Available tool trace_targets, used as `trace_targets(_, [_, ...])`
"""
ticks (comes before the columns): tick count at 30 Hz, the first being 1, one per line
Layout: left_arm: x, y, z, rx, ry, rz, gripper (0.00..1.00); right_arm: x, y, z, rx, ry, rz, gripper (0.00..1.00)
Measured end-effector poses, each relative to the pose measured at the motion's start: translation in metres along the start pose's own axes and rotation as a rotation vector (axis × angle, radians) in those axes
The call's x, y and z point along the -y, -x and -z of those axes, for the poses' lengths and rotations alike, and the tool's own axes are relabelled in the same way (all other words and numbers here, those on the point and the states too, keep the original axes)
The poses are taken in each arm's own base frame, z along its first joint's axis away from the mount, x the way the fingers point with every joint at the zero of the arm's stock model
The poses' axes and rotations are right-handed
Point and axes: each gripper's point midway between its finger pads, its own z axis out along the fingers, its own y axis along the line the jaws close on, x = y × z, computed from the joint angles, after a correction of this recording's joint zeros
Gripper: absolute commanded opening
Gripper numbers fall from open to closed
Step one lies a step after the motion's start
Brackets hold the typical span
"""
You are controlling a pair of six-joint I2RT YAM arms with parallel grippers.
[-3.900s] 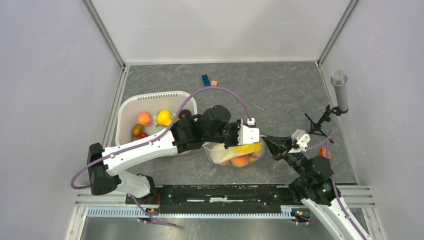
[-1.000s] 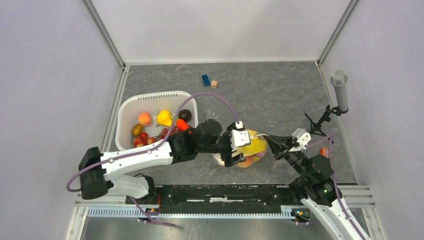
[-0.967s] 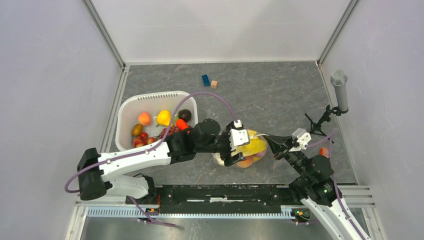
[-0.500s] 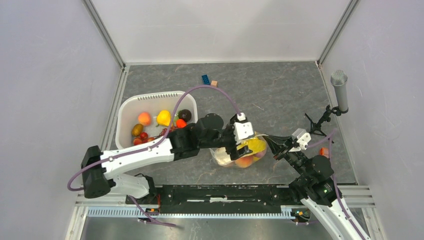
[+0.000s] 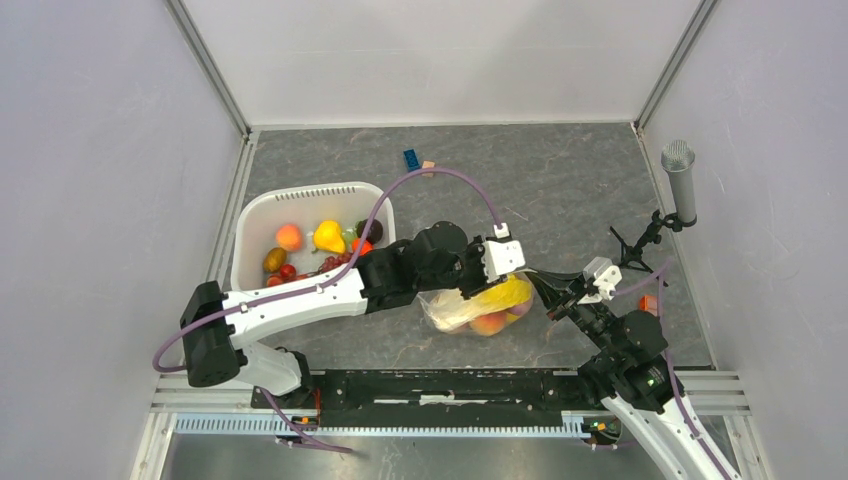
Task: Place the food in the zip-top bag and seal the zipper
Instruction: Zip the zipper food storage bag at the center of the board.
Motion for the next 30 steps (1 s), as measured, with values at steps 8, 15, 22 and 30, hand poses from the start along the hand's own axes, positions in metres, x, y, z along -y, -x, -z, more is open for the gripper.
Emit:
trace_targets(8, [-0.001,-0.002,0.000,-0.007,0.001,-0.033,0.18,0.000,0.000,0.000,0.000,-0.001,0.000,0.00])
trace_targets(15, [-0.001,-0.004,0.001,-0.005,0.001,-0.039,0.17,0.008,-0.002,0.000,-0.007,-0.047,-0.009,0.00])
trace_targets(22, [0.003,-0.020,0.025,-0.008,0.024,-0.042,0.17,0.015,-0.008,0.003,-0.031,-0.104,-0.052,0.00])
trace_targets(30, [0.002,-0.032,0.057,-0.010,0.064,-0.040,0.16,0.022,-0.010,0.004,-0.036,-0.149,-0.076,0.00])
